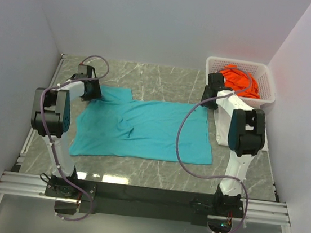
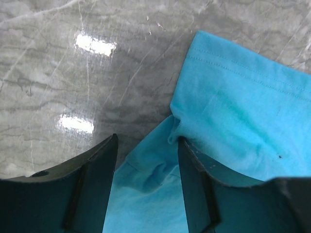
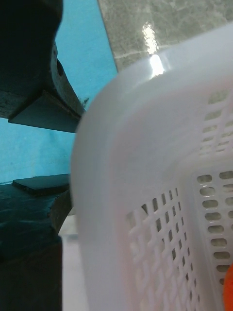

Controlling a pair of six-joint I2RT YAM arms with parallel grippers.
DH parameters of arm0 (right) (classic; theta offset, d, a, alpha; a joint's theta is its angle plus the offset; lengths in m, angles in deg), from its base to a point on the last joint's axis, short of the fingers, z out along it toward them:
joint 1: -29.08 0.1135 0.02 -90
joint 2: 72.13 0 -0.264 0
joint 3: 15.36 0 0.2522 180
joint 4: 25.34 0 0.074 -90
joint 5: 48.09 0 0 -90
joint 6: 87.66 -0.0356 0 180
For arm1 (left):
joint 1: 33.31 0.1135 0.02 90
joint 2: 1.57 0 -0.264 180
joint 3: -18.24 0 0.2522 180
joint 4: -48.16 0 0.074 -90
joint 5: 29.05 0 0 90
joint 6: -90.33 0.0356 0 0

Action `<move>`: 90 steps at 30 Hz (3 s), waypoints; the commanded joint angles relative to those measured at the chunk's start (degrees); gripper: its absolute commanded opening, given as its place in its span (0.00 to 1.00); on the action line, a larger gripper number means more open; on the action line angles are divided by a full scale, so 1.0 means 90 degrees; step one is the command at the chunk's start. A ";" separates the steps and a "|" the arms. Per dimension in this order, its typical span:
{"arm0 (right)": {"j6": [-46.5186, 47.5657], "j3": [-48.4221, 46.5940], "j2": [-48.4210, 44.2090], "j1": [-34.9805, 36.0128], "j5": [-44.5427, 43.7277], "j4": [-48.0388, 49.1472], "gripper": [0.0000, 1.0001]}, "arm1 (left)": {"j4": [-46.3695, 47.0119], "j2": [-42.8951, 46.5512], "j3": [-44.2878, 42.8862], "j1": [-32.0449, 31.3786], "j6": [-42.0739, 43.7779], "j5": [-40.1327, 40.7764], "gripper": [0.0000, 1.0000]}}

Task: Fold and stack the t-shirts
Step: Fold the tshirt

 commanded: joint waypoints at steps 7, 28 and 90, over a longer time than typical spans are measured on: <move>0.0450 -0.0929 0.0747 -0.0075 -0.0073 -0.0637 0.45 | -0.0144 -0.0357 -0.0156 -0.0110 -0.0122 -0.0022 0.53; 0.0315 0.0485 -0.1067 0.0315 0.0348 0.0172 0.44 | -0.0388 0.0043 0.0244 -0.0129 -0.0327 0.0603 0.39; 0.1798 -0.0530 -0.0834 0.4654 0.0749 -0.0677 0.47 | -0.0769 0.3463 0.2490 -0.0002 -0.0942 0.1678 0.94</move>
